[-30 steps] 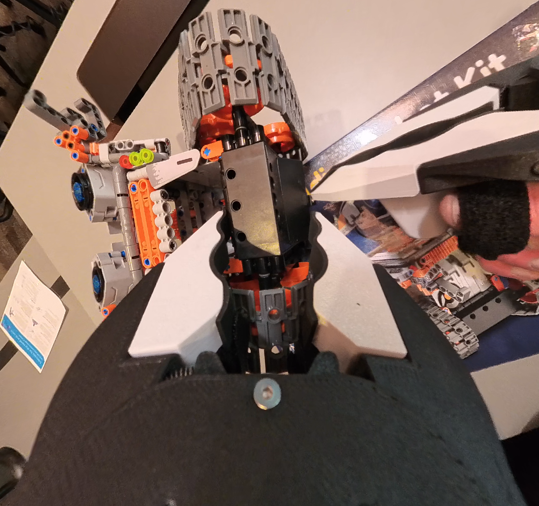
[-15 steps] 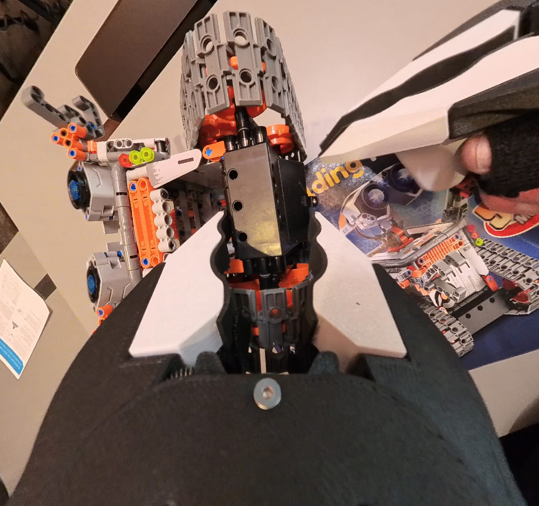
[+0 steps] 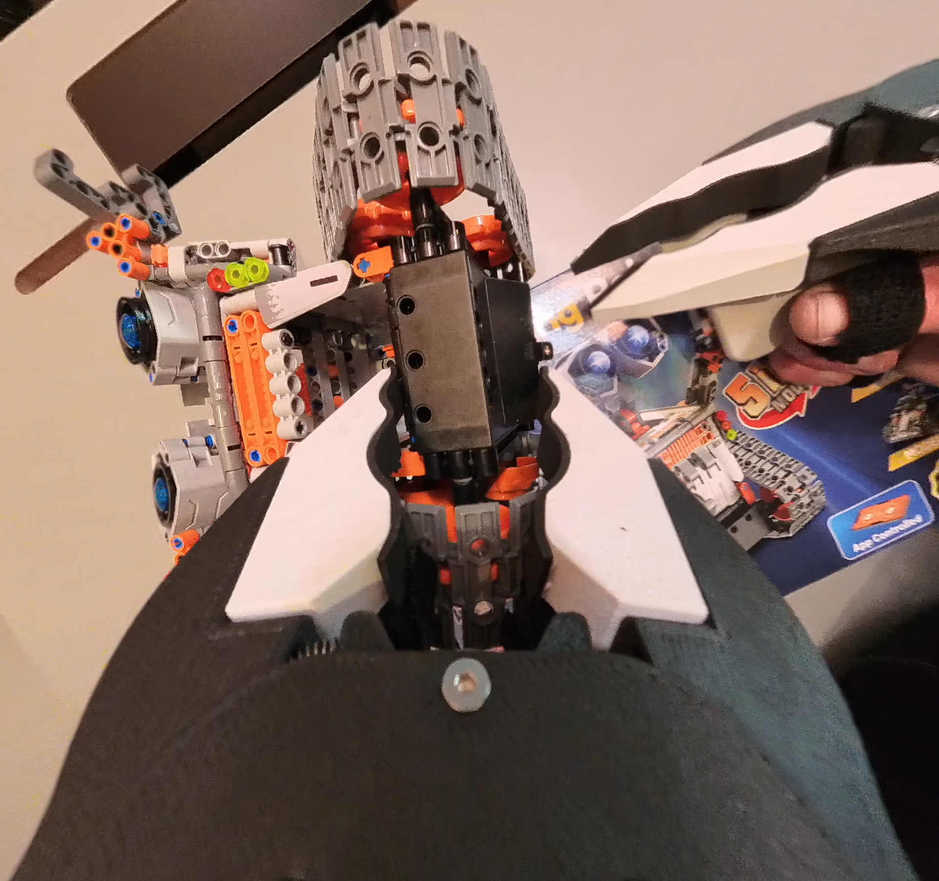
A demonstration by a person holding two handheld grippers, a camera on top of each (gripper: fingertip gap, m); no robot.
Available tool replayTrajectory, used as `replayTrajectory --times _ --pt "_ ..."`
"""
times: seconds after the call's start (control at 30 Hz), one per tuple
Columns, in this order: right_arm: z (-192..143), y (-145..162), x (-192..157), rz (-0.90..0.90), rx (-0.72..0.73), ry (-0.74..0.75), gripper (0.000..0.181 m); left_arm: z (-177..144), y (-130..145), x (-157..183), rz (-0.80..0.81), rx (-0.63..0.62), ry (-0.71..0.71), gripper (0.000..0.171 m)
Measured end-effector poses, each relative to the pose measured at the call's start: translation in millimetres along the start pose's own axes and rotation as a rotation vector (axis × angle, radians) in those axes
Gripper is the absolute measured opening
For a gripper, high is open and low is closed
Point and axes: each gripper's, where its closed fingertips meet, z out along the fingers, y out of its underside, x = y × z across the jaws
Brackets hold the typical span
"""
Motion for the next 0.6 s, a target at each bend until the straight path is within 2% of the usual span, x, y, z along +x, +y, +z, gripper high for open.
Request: replayTrajectory --times 0.17,0.2,0.3,0.37,0.6 --pt "-1 3 10 0.164 0.016 0.023 0.077 -8 -6 8 -0.071 0.050 0.082 0.051" --pt "1 3 11 0.184 0.020 0.025 0.081 -9 -7 10 -0.079 0.057 0.099 0.051" --pt "5 -1 8 0.302 0.053 -0.047 0.079 -12 -9 12 -0.090 0.072 0.110 0.050" --pt "6 -2 9 0.297 0.062 -0.045 0.075 -15 -11 11 -0.108 0.087 0.114 0.050" --pt "15 -17 -6 0.335 0.126 -0.156 0.082 -30 -23 15 -0.172 0.140 0.180 0.051"
